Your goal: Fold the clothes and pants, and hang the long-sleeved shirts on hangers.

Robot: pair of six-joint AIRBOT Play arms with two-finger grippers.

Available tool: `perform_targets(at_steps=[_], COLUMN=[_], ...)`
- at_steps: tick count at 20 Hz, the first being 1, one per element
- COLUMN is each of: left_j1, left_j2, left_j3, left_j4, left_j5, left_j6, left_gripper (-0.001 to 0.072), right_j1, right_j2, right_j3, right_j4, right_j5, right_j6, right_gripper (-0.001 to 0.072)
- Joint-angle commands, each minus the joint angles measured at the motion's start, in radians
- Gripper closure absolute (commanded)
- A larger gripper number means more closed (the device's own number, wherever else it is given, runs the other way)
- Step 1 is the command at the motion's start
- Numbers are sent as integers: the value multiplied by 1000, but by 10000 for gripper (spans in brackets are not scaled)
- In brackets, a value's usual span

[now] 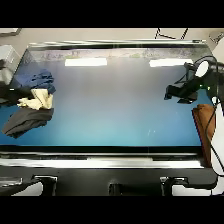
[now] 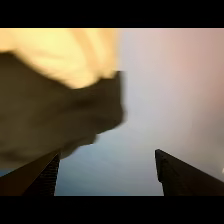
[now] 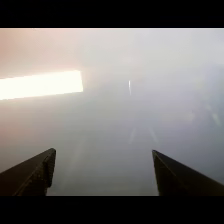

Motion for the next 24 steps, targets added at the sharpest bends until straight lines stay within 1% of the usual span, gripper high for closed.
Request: perform_targets(at_steps=[1,3,4,6,8,12,14,15,16,17,18,20,22,23,24], left_j1=[272,388,432,480,487,486,486,486,486,485,478,450,386,334,274], left_j2=[0,0,0,0,0,0,0,0,1,6,21,89,230,331,436], left_j3=[-29,-149,-211,-323,-414,-531,-552,-554,-554,-554,-554,-543,-515,-504,-503], left_j4=[-89,-195,-243,-327,-373,-418,-420,-420,-420,-433,-468,-558,-632,-657,-683], left_j5=[-102,-73,-29,103,235,450,501,509,510,510,510,528,553,564,585], left_j6=[-77,-77,-77,-76,-77,-76,-77,-76,-76,-65,-23,70,188,215,217], left_gripper=[-13,-13,-13,-13,-13,-13,-13,3,257,670,683,683,684,683,683], right_j1=[1,1,1,1,1,1,1,1,1,1,1,1,1,1,1], right_j2=[-11,-17,-18,-18,-18,-18,-18,-18,-18,-18,-18,-17,-15,-8,6], right_j3=[0,-1,-1,0,-1,0,0,0,0,0,0,0,0,0,0], right_j4=[41,61,68,79,91,122,141,151,159,163,163,163,164,171,184], right_j5=[-19,-9,-3,-2,-2,29,65,85,103,119,129,146,157,171,174], right_j6=[-25,-45,-48,-50,-50,-49,-46,-45,-45,-46,-46,-46,-47,-47,-47], right_gripper=[32,32,32,32,32,32,32,32,32,32,32,32,33,33,33])
